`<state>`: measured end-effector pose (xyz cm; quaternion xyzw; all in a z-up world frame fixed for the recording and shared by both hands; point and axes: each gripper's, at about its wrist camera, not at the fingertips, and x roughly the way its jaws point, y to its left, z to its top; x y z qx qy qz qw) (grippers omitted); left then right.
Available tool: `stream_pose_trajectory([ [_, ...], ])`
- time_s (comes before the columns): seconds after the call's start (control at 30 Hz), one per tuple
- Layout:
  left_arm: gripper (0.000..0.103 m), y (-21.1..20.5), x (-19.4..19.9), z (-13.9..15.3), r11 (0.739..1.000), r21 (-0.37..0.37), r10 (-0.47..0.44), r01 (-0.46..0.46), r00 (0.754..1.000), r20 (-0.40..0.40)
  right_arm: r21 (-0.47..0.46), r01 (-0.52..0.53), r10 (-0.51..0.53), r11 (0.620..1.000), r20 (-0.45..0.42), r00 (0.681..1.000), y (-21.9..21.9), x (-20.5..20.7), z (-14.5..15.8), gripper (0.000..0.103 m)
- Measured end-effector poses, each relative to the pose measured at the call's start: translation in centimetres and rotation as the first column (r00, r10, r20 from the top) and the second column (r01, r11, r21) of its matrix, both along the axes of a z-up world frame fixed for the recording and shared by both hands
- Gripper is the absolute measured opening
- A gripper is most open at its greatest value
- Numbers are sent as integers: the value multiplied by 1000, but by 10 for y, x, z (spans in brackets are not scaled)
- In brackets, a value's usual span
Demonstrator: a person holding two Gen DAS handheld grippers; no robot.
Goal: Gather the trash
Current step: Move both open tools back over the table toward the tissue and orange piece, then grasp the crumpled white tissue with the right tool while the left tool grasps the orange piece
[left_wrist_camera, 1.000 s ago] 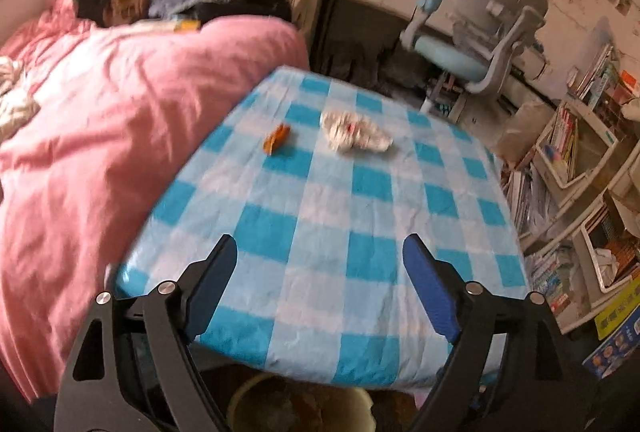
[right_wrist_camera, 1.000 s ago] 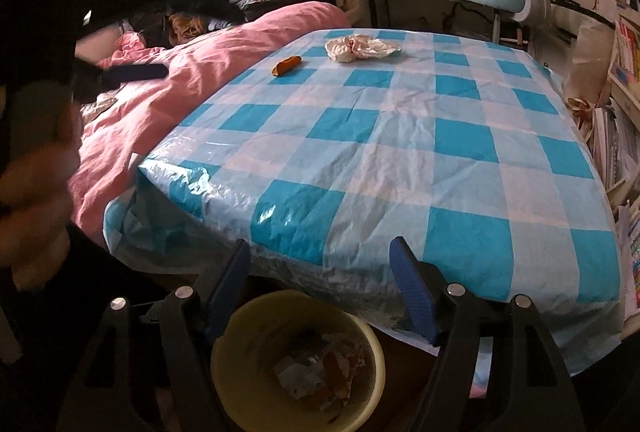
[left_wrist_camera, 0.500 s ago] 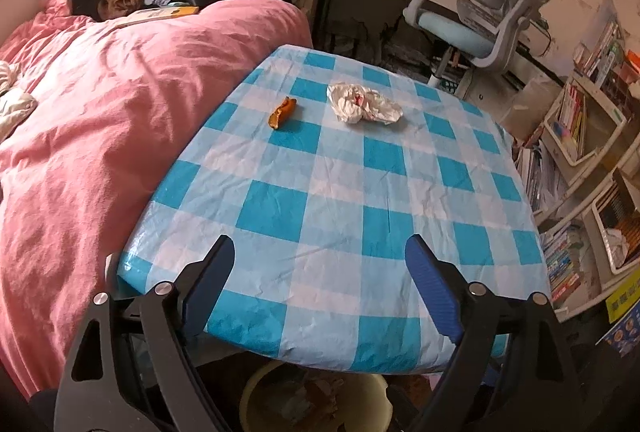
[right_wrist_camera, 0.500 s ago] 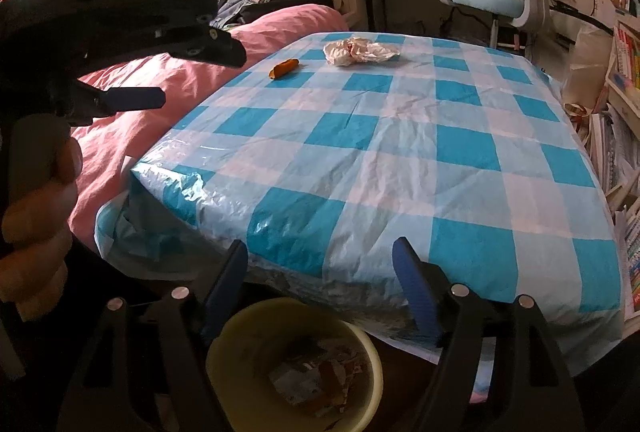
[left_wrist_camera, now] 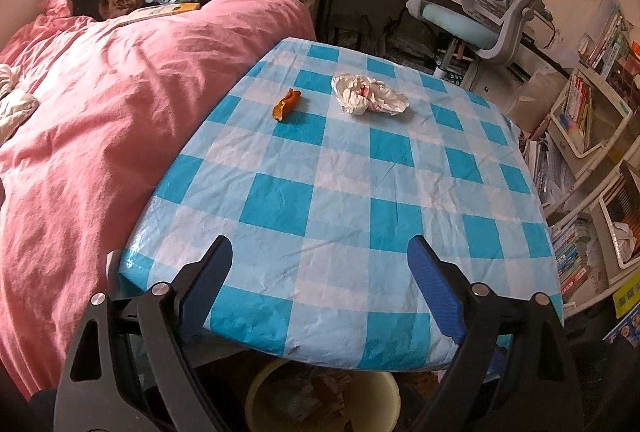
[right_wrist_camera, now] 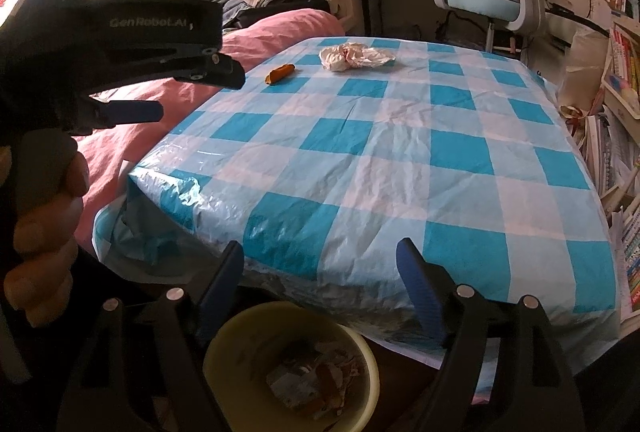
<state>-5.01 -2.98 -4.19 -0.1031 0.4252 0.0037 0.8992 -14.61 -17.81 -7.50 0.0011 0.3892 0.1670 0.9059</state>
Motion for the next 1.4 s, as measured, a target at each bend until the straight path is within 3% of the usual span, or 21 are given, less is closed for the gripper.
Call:
stream_pose_trajectory([
  [1.17, 87, -1, 7, -10, 1000, 5, -8, 8, 999, -34, 1, 1, -1, 1000, 3, 1000, 0, 2, 0, 76],
  [1.4, 87, 31, 42, -1, 999, -7, 36, -36, 998, -57, -7, 1, -1, 1000, 9, 1000, 6, 19, 7, 76],
])
